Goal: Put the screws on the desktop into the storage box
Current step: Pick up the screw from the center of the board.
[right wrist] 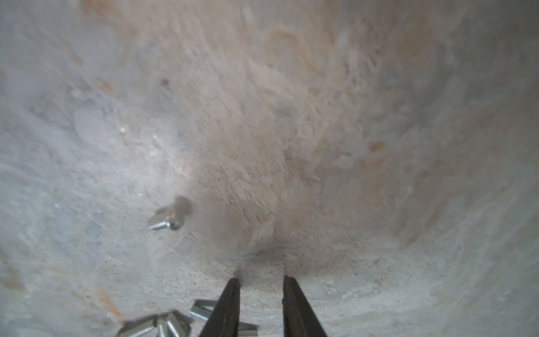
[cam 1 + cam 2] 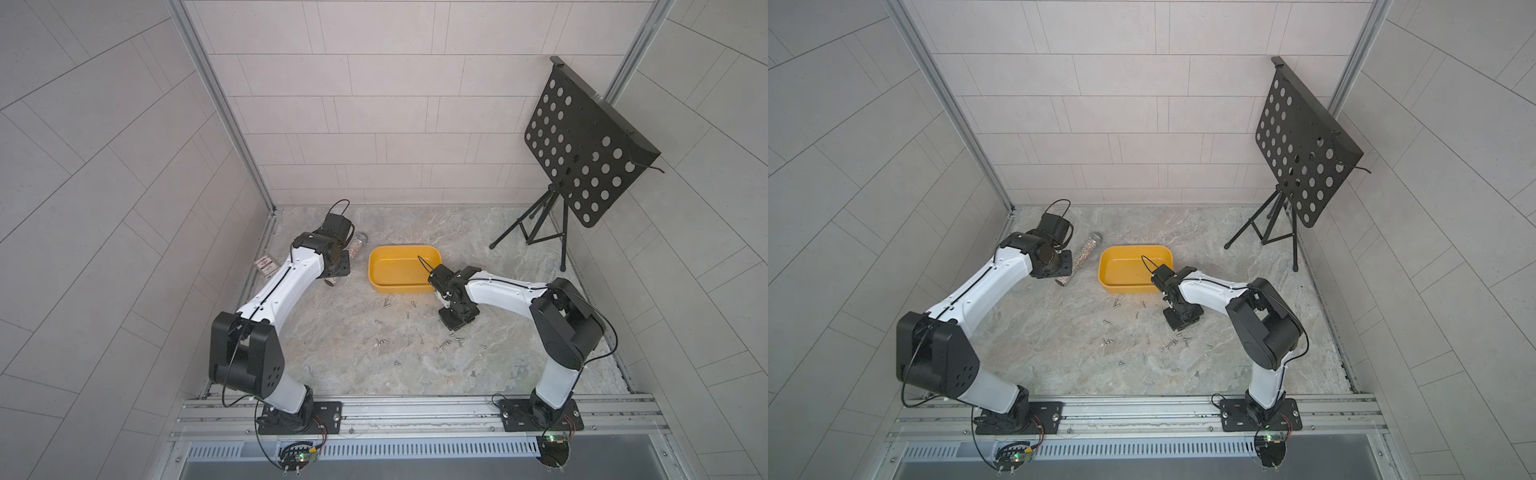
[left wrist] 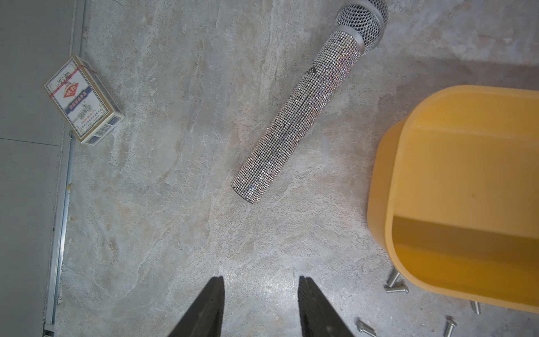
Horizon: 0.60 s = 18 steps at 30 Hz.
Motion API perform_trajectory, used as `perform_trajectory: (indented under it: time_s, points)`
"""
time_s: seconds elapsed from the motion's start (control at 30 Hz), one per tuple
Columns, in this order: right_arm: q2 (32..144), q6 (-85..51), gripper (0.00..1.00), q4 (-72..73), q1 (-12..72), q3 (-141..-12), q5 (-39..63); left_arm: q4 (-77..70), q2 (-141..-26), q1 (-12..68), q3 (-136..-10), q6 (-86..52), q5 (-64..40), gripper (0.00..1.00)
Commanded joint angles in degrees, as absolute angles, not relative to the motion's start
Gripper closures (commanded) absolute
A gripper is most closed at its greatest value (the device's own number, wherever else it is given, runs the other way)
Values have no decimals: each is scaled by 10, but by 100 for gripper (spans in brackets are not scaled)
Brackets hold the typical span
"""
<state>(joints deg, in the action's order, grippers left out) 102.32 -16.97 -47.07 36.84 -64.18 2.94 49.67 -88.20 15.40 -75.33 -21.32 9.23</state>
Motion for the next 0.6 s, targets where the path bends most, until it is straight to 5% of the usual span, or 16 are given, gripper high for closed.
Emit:
perform_trajectory:
  time_s: [0.0,0.23,0.57]
  points:
    - [994,-176,57,-495,368,-648,22,507,-884,151,-762,-207,101,52]
    - [943,-207,47,-507,367,-625,22,506,-884,151,-762,-208,99,53]
    - [929,-227,51,-495,370,-581,62,506,-886,151,-762,-207,97,53]
